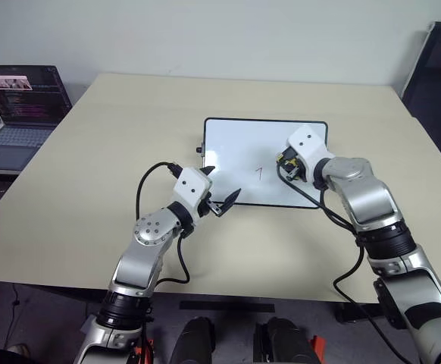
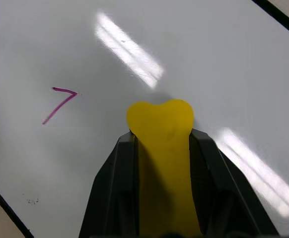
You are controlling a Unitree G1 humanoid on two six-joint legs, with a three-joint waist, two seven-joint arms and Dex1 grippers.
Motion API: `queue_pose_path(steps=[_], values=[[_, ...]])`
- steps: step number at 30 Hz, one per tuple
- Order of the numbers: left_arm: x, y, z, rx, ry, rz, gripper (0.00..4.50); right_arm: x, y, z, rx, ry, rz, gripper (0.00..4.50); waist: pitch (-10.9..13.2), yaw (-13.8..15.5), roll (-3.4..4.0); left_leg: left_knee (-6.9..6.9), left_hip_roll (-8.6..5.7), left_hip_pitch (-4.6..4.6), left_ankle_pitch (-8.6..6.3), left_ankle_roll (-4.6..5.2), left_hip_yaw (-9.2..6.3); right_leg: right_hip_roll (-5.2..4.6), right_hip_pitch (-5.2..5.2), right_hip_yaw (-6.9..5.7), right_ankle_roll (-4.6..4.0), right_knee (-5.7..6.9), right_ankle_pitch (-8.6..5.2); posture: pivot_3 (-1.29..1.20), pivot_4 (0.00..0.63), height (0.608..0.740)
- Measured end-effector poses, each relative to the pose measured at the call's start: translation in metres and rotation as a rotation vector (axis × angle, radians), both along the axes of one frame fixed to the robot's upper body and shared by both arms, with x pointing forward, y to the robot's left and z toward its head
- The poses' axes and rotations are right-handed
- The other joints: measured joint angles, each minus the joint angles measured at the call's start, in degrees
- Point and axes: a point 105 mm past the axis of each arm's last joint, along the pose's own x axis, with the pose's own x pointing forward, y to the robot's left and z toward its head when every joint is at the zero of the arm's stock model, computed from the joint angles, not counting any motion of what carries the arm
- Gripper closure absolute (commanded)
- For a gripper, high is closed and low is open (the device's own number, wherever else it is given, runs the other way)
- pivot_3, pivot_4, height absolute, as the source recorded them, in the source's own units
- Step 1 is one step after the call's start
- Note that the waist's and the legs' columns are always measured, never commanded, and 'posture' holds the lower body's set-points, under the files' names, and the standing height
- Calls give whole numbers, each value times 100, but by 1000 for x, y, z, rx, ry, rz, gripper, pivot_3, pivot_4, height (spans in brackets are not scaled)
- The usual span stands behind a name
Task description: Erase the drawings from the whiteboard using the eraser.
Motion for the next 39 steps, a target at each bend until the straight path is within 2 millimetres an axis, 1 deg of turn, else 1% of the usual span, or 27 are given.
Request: queue_pose_path(steps=[3, 5, 10, 13, 15, 16, 17, 27, 28, 31, 35, 39], values=[[-5, 6, -3, -5, 19, 14, 0, -12, -2, 14, 93, 1, -41, 3510, 1, -22, 1, 0, 6, -21, -4, -6, -3, -8, -18, 1, -1, 1, 0, 0, 150, 740], [-9, 8, -4, -12, 25, 22, 0, -20, -2, 17, 157, 22, -65, 3510, 1, -24, 1, 0, 9, -21, -7, -9, -9, -7, -18, -4, -6, 0, -3, 0, 150, 740], [-25, 8, -6, -20, 41, 39, 0, -51, 12, -1, 336, 164, -99, 3510, 2, -19, 3, -2, 7, -21, -8, -11, -12, -7, -17, -5, -7, 1, -6, 0, 150, 740], [-26, 7, -5, -35, 42, 58, 0, -64, 21, -6, 398, 187, -69, 3510, 1, -16, 2, 3, 4, -21, -8, -11, -13, -2, -14, -8, -6, 1, -6, 0, 150, 740], [-26, 6, -4, -45, 40, 67, 0, -68, 21, -19, 413, 220, -89, 3510, 1, -12, 2, 4, 1, -20, -7, -11, -13, 1, -11, -9, -5, 0, -7, 0, 150, 740], [-26, 6, -4, -47, 44, 72, 0, -69, 20, -25, 415, 236, -111, 3510, 2, -13, 3, 4, 1, -20, -7, -10, -8, 3, -14, -6, -4, 0, -7, 0, 150, 740], [-26, 6, -5, -48, 49, 74, 0, -68, 19, -27, 416, 239, -127, 3510, 1, -16, 3, 4, 1, -20, -7, -10, -7, 6, -14, -5, -4, 1, -7, 0, 150, 740], [-26, 4, -5, -44, 48, 67, 0, -64, 12, -23, 408, 190, -177, 3510, 1, -23, 3, 1, 1, -20, -7, -11, -8, 9, -15, -6, -4, 1, -8, 0, 150, 740], [-25, 4, -5, -43, 48, 67, 0, -63, 12, -22, 399, 181, -174, 3510, 1, -22, 3, 1, 0, -20, -7, -11, -8, 9, -15, -7, -4, 0, -8, 0, 150, 740], [-23, 5, -4, -35, 44, 66, 0, -57, 11, -15, 290, 96, -132, 3510, 1, -24, 3, 2, -2, -19, -7, -10, -7, 10, -15, -7, -2, -1, -9, 0, 150, 740], [-18, 5, -9, -26, 45, 62, 0, -45, 25, -5, 213, 10, -36, 3510, 1, -43, 3, 1, 3, -17, -7, -10, -2, 16, -15, -4, -2, 0, -9, 0, 150, 740], [-15, 6, -14, -1, 47, 50, 0, -27, 40, -6, 135, -25, 63, 3510, 2, -31, 2, 2, 2, -18, -7, -10, 5, 16, -14, -4, -3, 0, -9, 0, 150, 740]])
